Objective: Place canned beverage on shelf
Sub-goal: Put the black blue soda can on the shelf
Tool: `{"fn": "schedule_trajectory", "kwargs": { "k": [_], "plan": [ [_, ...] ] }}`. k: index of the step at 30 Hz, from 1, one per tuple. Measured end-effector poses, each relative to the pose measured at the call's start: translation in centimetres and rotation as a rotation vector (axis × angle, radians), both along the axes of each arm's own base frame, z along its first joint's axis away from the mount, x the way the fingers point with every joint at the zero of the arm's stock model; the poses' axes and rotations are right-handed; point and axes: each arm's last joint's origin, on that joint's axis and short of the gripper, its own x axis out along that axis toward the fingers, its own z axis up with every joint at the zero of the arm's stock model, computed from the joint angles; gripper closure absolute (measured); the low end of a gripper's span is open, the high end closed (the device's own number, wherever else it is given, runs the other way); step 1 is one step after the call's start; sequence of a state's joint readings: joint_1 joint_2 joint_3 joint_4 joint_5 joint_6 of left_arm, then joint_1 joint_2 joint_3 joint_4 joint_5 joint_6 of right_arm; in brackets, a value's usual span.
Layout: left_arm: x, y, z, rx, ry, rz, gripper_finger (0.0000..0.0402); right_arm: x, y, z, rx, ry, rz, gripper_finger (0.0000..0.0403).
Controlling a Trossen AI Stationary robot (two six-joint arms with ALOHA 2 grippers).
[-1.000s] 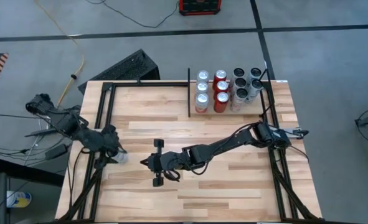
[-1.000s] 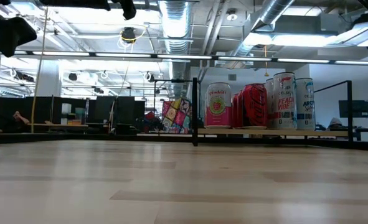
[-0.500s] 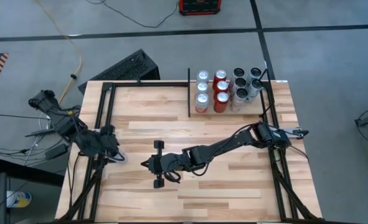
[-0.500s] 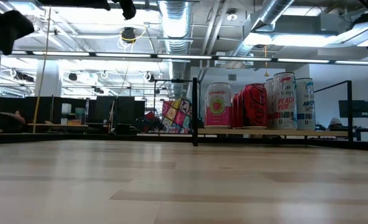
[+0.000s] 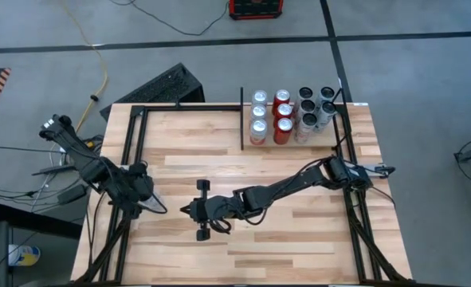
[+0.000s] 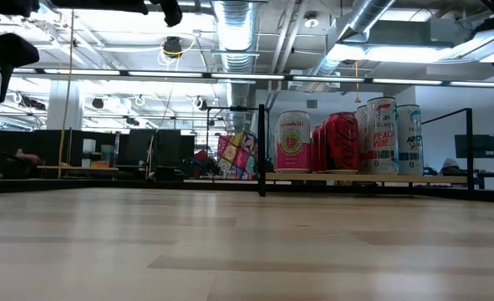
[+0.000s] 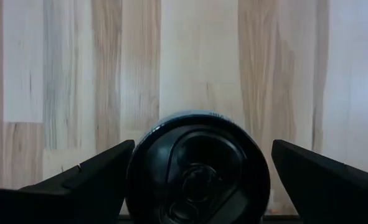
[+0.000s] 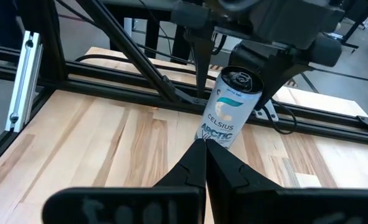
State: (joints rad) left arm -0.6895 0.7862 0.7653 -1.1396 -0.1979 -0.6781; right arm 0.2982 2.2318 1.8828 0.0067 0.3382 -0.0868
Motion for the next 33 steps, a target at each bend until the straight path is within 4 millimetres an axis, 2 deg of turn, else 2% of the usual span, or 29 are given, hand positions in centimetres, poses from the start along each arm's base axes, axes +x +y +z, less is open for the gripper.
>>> {"fn": "schedule_trajectory", "kwargs": {
  "k": [7, 10, 14, 17, 22, 26, 29, 33],
  "plan": [
    [0.2, -0.1, -0.2, 0.021, 0.007, 0.015, 0.0041, 0.0, 0.0, -0.1, -0.002, 0.007, 0.001, 0.0376],
    [0.1, 0.0, -0.3, 0.021, 0.027, 0.025, 0.0054, -0.1, 0.0, -0.3, -0.013, 0.04, 0.0, 0.0376],
    [0.1, 0.0, -0.3, 0.023, 0.03, 0.027, 0.0107, -0.4, 0.0, -0.7, -0.028, 0.089, 0.001, 0.0376],
    [0.1, 0.0, -0.3, 0.029, 0.024, 0.028, 0.0159, -1.1, 0.0, 0.2, -0.034, 0.126, 0.005, 0.0376],
    [0.2, 0.0, -0.2, 0.044, 0.004, 0.01, 0.0165, -3.4, 0.0, 2.7, -0.063, 0.217, 0.019, 0.0376],
    [1.0, -0.2, 0.1, 0.048, -0.079, -0.039, 0.0165, -5.6, -0.6, 3.9, -0.064, 0.266, 0.017, 0.0376],
    [1.8, -0.1, 0.7, 0.053, -0.134, -0.067, 0.0165, -7.7, -1.3, 4.3, -0.025, 0.249, -0.006, 0.0376],
    [3.2, 0.3, 2.2, 0.093, -0.199, -0.1, 0.0165, -11.0, -2.5, 3.3, 0.036, 0.211, -0.04, 0.0376]
  ]
}}
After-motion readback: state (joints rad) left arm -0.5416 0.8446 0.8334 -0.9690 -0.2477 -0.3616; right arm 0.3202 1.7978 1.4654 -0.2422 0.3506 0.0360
